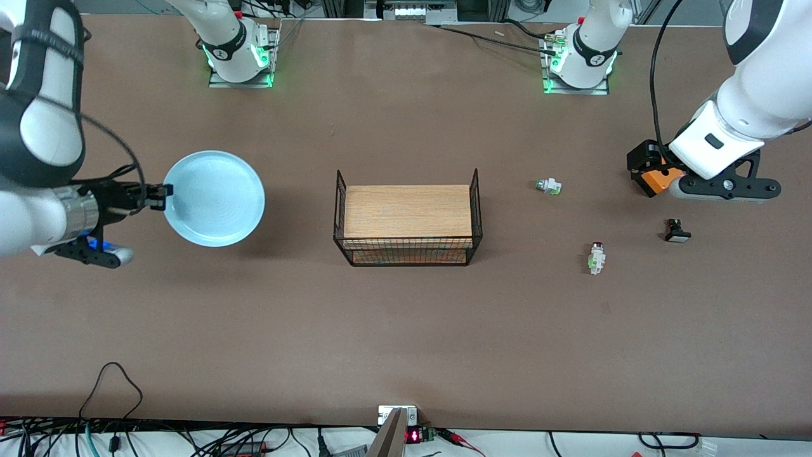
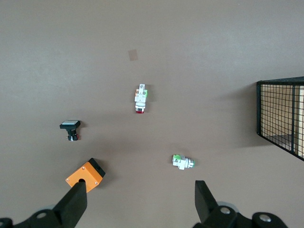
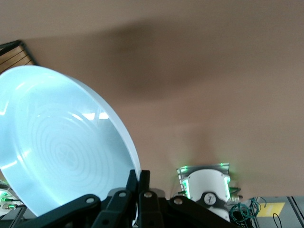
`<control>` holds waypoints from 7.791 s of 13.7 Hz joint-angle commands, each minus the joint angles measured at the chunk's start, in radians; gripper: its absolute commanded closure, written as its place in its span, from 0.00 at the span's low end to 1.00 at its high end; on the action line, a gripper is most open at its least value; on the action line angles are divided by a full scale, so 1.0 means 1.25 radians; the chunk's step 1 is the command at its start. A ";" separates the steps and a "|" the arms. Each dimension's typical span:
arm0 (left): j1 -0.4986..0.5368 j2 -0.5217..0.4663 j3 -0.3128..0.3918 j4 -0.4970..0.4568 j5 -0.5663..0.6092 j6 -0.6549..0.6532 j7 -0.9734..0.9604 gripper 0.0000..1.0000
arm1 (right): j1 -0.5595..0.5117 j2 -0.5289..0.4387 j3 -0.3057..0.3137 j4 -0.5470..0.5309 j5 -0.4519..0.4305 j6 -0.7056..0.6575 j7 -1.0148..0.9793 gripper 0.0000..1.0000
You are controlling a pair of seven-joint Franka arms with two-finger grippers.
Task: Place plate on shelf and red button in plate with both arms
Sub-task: 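Carry the blue plate with the right gripper over the wire basket, then lower the blue plate onto the wooden board and open the right gripper, then withdraw the right gripper while the left gripper reaches the red-capped switch, then grasp the red-capped white switch with the left gripper and lift it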
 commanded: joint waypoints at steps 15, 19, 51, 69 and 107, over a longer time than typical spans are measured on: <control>0.004 0.005 -0.004 0.017 -0.001 -0.017 0.005 0.00 | 0.384 -0.015 -0.002 -0.007 0.082 0.255 0.561 1.00; 0.005 0.005 0.000 0.016 -0.002 -0.017 -0.001 0.00 | 0.433 -0.001 -0.002 -0.059 0.044 0.361 0.582 1.00; 0.005 0.004 0.001 0.018 -0.003 -0.018 0.000 0.00 | 0.541 0.062 -0.004 -0.213 -0.122 0.585 0.586 0.87; 0.026 0.243 0.002 0.011 0.002 0.052 0.015 0.00 | 0.469 -0.072 -0.100 -0.104 -0.114 0.553 0.417 0.00; -0.084 0.373 -0.175 0.283 -0.120 -0.007 -0.084 0.96 | 0.080 -0.336 -0.101 -0.319 -0.165 0.324 -0.284 0.00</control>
